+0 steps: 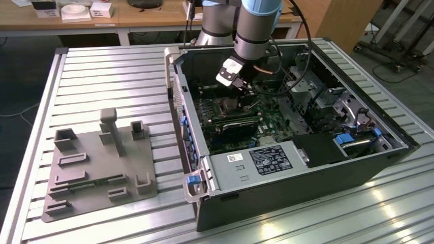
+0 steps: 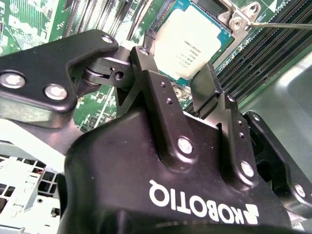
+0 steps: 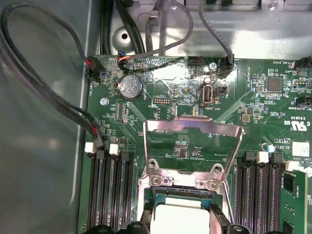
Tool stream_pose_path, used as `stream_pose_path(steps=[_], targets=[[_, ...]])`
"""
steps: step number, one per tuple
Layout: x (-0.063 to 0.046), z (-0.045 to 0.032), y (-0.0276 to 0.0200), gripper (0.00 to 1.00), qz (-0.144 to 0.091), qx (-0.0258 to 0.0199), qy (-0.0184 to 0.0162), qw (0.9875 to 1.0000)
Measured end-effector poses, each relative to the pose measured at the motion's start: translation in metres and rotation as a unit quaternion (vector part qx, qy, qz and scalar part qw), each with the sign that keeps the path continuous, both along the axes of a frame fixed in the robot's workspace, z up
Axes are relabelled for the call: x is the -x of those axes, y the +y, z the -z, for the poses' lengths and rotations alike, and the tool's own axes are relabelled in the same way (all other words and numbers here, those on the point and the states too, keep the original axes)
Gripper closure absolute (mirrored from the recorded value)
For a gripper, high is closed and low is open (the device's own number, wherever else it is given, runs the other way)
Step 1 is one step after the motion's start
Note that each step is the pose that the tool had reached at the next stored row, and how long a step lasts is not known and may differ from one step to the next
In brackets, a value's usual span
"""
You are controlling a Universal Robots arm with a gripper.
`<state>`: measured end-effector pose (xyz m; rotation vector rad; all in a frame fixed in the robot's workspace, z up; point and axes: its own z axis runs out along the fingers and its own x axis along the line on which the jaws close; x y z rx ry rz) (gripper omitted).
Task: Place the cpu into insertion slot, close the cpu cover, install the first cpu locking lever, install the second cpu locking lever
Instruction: 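Place the cpu into insertion slot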
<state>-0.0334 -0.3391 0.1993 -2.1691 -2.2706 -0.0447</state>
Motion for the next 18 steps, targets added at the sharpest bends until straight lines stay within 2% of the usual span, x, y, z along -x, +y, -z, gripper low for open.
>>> stream_pose_path(steps=[18], targets=[[-0.0021,0.0000,-0.0007,0.47,-0.007,-0.0001,0.0000,1.0000]])
